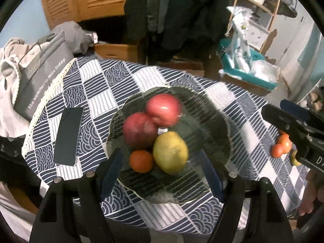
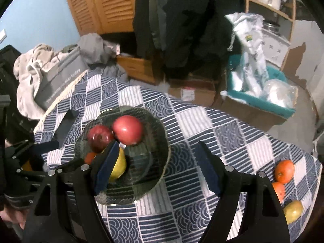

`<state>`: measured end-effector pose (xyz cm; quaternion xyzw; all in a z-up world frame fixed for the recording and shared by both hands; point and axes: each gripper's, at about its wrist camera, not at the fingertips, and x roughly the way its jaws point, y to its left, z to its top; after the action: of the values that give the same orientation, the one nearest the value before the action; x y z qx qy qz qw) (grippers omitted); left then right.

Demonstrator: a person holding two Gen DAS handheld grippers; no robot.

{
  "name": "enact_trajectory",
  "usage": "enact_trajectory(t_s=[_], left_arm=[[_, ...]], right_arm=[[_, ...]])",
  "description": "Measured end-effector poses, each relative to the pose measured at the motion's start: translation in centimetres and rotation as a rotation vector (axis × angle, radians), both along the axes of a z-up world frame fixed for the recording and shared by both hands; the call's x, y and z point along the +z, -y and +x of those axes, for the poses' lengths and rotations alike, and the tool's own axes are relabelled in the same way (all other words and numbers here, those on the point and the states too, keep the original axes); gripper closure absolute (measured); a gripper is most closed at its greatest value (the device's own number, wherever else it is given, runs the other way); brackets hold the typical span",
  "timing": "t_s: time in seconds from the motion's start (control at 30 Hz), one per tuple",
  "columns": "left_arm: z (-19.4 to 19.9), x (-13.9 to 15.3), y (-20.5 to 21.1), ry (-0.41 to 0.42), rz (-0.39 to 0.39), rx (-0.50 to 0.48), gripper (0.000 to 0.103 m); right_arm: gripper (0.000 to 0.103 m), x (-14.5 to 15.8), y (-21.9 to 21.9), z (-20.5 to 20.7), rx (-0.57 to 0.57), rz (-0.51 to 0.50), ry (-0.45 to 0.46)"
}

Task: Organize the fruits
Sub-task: 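Withdraw both open tools from the bowl toward the remaining fruits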

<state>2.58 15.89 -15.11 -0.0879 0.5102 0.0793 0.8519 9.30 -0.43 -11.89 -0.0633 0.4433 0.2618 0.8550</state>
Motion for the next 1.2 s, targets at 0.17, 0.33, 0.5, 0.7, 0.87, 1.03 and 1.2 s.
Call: enact_trajectory(t_s=[0.17, 0.33, 0.5, 0.7, 0.87, 1.03, 1.2], left_arm=[[-0.2, 2.0, 1.6, 0.054, 0.015, -0.033, 0.025], [-0.1, 3.5, 3.2, 0.088, 0.02, -0.071, 0.024], [-0.1, 4.8, 4.7, 0.115, -0.001, -0.1, 0.023], [-0.9, 6.7, 6.3, 0.158, -0.001, -0.129, 0.023], [-1.6, 8.3, 7.5, 0.206, 0.002, -0.142, 0.016], [-2.2, 9.8, 8.9, 0.25, 0.02, -0.172, 0.016], [-2.4, 10.6, 10.3, 0.262, 0.001, -0.199, 0.015]], right_arm=[[0.025, 2.1, 1.9, -1.1, -0.048, -0.006, 0.055], [0.025, 4.2, 4.5, -2.4, -0.116, -0.002, 0.115], [0.022, 5.4, 7.3, -3.7, -0.161, -0.002, 0.144], [0.022, 6.4, 9.8, -5.0, -0.183, -0.007, 0.17], [0.018, 7.4, 11.4, -6.3, -0.181, -0.019, 0.201], [0.017, 8.4, 13.2, -7.5, -0.19, -0.019, 0.229], [0.014, 9.2, 15.1, -8.0, -0.224, -0.011, 0.232]])
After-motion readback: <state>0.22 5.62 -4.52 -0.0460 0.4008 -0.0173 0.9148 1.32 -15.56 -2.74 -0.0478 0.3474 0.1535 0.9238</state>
